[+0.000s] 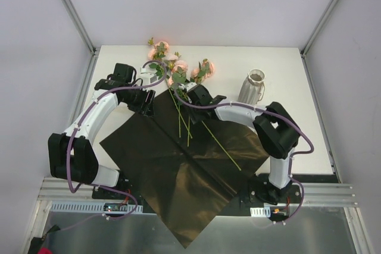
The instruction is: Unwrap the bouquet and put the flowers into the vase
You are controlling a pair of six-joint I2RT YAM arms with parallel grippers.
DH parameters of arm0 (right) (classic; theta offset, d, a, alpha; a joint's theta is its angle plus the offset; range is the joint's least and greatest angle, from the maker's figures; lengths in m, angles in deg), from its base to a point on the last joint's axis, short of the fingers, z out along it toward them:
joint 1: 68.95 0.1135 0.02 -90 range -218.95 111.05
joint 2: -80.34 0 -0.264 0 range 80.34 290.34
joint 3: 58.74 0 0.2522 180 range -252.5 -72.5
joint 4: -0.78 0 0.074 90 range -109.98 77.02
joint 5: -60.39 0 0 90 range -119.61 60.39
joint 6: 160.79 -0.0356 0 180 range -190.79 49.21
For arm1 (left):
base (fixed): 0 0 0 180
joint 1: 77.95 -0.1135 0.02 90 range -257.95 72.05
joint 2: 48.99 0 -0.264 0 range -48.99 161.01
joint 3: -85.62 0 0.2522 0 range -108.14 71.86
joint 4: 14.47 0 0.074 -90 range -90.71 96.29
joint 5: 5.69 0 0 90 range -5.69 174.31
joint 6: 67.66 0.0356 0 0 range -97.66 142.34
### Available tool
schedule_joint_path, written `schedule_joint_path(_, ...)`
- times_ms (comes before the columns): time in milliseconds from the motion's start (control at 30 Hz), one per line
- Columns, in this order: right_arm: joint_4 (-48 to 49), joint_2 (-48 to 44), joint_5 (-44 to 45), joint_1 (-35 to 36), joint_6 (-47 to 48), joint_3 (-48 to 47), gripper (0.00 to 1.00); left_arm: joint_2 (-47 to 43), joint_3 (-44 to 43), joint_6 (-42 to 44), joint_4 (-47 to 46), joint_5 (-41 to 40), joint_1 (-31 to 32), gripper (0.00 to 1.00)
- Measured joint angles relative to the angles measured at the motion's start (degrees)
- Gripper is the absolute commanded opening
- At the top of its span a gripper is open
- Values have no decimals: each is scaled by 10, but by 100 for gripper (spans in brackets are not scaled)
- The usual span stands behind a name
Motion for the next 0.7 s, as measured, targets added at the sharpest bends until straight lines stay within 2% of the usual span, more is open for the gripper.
schedule_joint_path(267, -2, 44, 1, -15, 14, -45, 49, -4, 2, 0, 0, 0, 0, 49)
schedule_joint_path(400, -1, 57, -3, -25, 17, -49, 41, -7, 2, 1, 0, 1, 0, 52)
schedule_joint_path(567, 1, 61, -16, -30, 14, -52, 27, -12, 2, 1, 6, 0, 0, 53)
schedule_joint_path(667, 3, 61, -23, -30, 14, -52, 15, -13, -3, 1, 14, 0, 0, 53)
schedule_joint_path(700, 3, 61, -26, -30, 12, -52, 8, -14, -5, 1, 16, 0, 0, 53)
